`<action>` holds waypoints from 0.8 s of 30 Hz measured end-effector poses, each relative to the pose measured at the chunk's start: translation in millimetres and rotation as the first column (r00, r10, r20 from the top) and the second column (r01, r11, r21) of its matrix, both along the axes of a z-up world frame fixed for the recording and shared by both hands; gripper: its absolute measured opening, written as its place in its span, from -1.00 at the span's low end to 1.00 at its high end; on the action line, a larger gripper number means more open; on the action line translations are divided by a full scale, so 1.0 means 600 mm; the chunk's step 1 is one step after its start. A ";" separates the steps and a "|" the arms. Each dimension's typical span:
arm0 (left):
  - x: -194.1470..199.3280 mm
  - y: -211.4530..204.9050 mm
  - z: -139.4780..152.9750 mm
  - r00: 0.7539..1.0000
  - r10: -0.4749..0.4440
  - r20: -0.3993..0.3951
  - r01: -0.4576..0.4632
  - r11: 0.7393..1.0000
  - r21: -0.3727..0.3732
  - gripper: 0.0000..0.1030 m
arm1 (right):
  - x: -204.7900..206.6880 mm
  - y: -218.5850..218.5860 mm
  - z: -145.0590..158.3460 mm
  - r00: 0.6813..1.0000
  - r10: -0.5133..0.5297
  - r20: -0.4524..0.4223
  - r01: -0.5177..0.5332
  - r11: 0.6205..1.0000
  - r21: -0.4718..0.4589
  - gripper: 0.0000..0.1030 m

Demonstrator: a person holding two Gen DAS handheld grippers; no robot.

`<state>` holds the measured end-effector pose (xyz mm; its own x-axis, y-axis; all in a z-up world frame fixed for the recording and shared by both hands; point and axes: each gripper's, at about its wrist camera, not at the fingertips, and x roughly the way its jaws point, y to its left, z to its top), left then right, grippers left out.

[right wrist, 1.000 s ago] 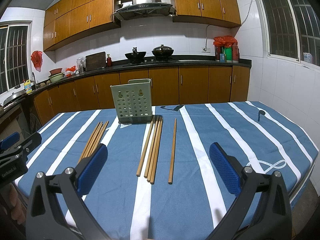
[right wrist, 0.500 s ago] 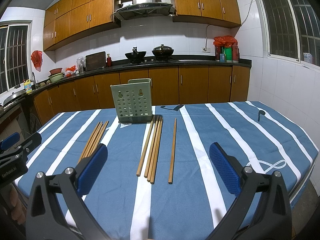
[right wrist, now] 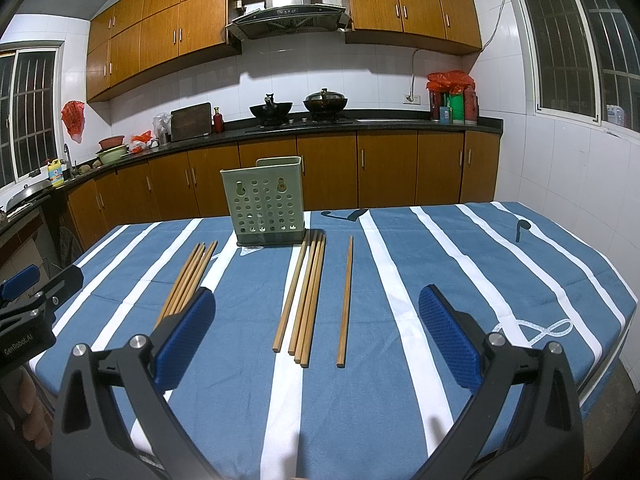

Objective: Organize utensils

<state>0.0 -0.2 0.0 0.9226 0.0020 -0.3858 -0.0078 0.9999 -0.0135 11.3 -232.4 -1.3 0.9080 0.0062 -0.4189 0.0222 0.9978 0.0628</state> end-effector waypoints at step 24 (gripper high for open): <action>0.103 0.036 -0.060 0.975 0.034 -0.218 -0.030 0.999 0.021 0.93 | 0.131 -0.042 -0.076 0.958 -0.062 -0.280 0.077 0.996 0.043 0.71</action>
<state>62.0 21.4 -36.2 0.8152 0.0384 -0.5779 -0.0405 0.9991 0.0092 89.8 -257.3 -46.9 0.7549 -0.0243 -0.6554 0.1156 0.9886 0.0966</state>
